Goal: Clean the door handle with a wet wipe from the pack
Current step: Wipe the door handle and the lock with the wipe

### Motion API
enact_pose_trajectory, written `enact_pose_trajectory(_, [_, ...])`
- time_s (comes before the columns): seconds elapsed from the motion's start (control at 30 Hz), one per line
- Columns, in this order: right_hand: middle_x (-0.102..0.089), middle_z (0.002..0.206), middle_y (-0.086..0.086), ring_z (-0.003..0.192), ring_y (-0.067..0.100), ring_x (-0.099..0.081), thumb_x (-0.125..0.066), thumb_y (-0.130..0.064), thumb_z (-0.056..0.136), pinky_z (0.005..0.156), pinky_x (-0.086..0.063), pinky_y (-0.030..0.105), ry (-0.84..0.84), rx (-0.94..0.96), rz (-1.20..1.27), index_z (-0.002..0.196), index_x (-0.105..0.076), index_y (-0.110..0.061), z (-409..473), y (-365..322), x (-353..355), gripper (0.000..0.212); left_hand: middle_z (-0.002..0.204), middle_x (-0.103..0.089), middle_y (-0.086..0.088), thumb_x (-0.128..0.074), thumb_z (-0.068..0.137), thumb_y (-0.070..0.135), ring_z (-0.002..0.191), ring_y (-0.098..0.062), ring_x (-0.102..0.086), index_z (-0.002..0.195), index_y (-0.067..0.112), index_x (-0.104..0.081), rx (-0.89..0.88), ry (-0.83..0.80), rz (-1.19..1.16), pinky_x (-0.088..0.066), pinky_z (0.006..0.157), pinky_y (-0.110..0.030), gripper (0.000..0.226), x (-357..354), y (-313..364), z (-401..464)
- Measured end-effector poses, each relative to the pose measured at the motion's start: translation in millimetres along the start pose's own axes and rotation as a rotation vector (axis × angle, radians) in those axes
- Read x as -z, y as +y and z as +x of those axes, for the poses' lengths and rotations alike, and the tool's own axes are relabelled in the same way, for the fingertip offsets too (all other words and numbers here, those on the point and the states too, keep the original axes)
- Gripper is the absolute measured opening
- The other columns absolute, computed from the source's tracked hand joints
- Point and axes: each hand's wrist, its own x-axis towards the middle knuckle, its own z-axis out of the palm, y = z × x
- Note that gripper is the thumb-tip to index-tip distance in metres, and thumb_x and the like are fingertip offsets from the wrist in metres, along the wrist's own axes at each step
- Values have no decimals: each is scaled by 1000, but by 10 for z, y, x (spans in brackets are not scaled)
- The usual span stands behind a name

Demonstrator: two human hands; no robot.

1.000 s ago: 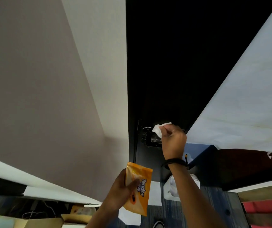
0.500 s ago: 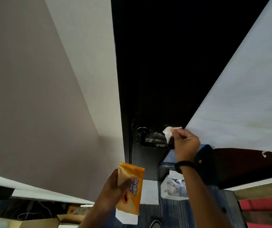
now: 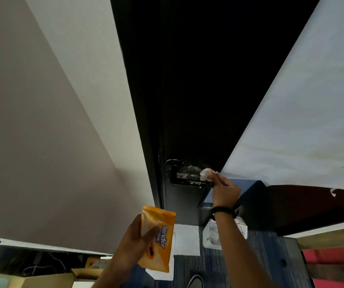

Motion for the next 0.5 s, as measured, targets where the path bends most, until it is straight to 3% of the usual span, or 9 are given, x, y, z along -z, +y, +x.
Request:
enact_pose_trajectory(0.1, [-79,86,12,72,12,-75,-83,-19,86,70,-63,30,46,-27,144,100,-80,-13,4,-138,-24,15,115,-77,3,-68,93,42,97,-22,-79,126,32,-57,7,7,21,-67,82,-39,36,-15,-43,1])
enact_pose_trajectory(0.3, [-79,88,6,77,13,-77,-80,-24,89,66,-63,25,87,40,199,104,-80,-5,-17,-283,-63,24,111,-74,8,-67,97,37,92,-15,-76,128,30,-53,15,6,25,-62,64,-23,35,-80,-40,-79])
enact_pose_trajectory(0.5, [-78,86,12,77,11,-72,-78,-24,89,77,-63,32,104,-82,165,102,-80,-1,-97,29,-76,26,111,-79,5,-70,88,50,95,-17,-80,123,35,-59,-35,6,-39,-67,83,-39,40,-163,107,-136])
